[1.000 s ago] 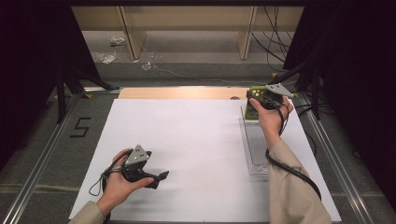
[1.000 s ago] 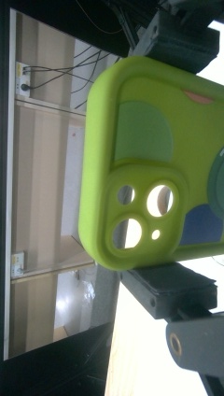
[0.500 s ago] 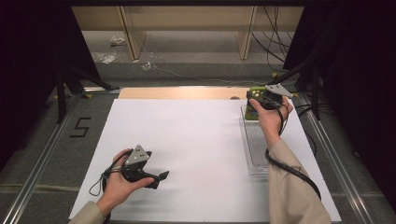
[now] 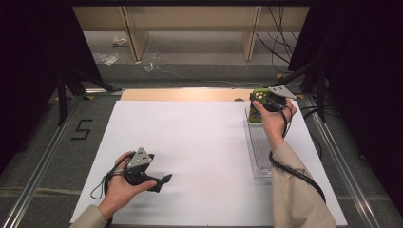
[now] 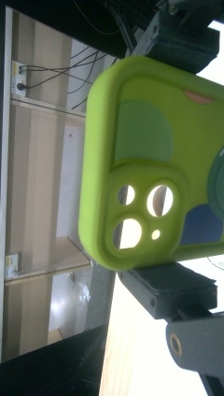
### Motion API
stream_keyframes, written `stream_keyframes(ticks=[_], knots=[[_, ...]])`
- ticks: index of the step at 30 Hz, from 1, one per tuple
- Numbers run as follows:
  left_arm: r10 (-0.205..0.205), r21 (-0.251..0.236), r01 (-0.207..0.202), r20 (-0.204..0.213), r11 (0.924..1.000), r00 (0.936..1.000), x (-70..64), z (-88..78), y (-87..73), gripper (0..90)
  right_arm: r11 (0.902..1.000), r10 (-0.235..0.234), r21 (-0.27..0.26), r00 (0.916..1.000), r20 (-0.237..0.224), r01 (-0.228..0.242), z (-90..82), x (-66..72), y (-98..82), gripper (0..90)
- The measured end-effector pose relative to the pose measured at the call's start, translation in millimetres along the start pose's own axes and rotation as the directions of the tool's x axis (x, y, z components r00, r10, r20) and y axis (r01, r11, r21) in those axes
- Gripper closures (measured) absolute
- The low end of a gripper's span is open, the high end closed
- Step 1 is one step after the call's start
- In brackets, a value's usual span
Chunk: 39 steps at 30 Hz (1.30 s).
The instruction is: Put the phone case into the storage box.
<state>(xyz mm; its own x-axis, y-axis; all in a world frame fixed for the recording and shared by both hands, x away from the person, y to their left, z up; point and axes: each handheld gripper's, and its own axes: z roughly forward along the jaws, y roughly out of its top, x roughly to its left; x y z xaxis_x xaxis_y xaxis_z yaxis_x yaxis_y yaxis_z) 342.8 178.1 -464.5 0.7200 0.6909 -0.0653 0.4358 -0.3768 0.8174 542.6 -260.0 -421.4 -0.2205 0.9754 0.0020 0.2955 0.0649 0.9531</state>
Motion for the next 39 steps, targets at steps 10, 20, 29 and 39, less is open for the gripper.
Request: stream_keyframes(ticks=[10,20,29,39], knots=[[0.001,-0.001,-0.001,-0.001,1.0,1.0,0.2,-0.2,0.1,0.8,1.0,-0.003,0.005,1.0,0.001,0.003,1.2,0.4,-0.7,17.8],[0.001,-0.001,-0.001,-0.002,1.0,1.0,0.3,-0.2,0.0,0.8,0.9999,-0.007,0.011,1.0,0.005,0.007,3.5,0.9,-3.1,17.8],[0.001,-0.001,-0.001,-0.001,1.0,1.0,0.1,-0.3,0.1,0.8,0.9998,-0.009,0.016,0.9999,0.004,0.009,5.0,1.6,-4.4,17.8],[0.001,-0.001,-0.001,-0.001,1.0,1.0,0.3,-0.3,0.1,0.8,0.9998,-0.008,0.02,1.0,0.003,0.008,6.4,2.4,-4.7,17.8]])
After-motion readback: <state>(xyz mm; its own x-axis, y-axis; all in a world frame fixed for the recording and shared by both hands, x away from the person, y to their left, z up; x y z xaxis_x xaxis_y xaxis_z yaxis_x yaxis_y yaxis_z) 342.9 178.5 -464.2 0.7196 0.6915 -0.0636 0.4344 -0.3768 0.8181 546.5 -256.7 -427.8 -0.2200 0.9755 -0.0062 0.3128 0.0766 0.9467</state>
